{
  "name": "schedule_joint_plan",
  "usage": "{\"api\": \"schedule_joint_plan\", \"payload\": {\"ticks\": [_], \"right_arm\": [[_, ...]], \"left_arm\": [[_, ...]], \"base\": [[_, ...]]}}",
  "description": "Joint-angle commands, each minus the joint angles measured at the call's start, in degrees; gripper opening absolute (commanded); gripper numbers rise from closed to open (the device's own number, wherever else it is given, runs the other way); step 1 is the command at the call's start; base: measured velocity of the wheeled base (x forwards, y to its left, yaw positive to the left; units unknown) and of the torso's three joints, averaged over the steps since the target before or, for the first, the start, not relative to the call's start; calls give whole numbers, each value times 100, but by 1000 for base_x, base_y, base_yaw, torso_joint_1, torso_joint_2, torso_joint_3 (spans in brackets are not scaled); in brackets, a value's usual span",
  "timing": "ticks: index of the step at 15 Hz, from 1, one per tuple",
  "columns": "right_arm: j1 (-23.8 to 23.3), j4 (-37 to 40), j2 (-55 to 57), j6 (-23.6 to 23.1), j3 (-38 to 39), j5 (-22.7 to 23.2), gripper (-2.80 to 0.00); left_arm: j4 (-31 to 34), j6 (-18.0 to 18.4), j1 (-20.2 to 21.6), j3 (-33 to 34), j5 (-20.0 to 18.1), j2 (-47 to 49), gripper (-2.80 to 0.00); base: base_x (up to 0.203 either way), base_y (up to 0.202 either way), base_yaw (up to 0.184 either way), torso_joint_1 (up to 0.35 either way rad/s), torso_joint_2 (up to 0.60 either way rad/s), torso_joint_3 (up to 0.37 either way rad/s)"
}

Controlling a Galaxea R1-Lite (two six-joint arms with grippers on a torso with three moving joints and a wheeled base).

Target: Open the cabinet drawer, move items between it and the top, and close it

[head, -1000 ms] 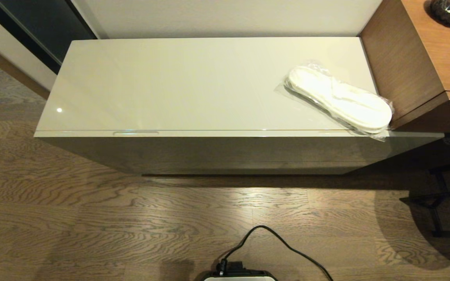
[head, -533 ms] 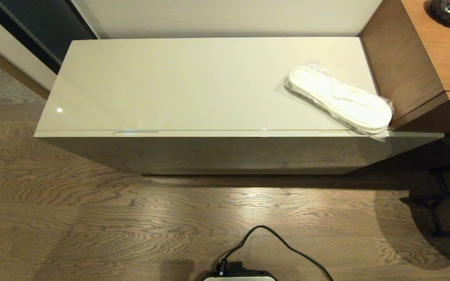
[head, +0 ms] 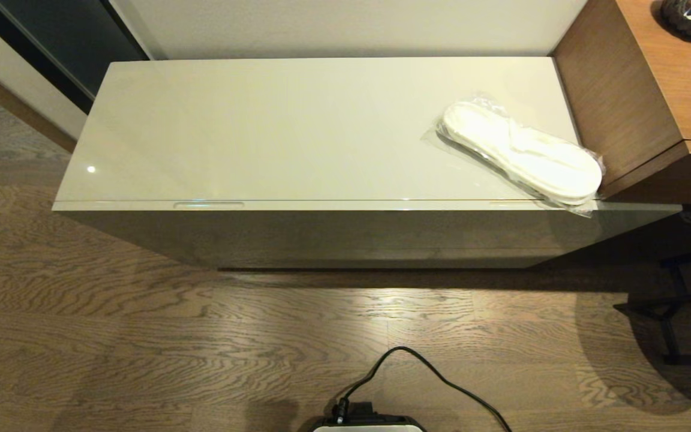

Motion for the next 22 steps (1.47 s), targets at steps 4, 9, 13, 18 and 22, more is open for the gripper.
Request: {"api": "schedule_joint_plan", "payload": {"ticks": [4, 9, 13, 18, 22], "right_arm": [[2, -1, 0, 0, 18, 5, -280], [2, -1, 0, 0, 18, 4, -280], [2, -1, 0, 0, 18, -4, -280], [2, -1, 0, 0, 18, -4, -280], [2, -1, 0, 0, 18, -3, -280]], "left_arm": [[0, 0, 0, 0, 4, 9, -280], [0, 0, 0, 0, 4, 9, -280], [0, 0, 0, 0, 4, 9, -280], [0, 0, 0, 0, 4, 9, -280], [0, 0, 0, 0, 4, 9, -280]], "base": [[0, 0, 0, 0, 0, 0], [0, 0, 0, 0, 0, 0], [0, 0, 0, 0, 0, 0], [0, 0, 0, 0, 0, 0], [0, 0, 0, 0, 0, 0]]}}
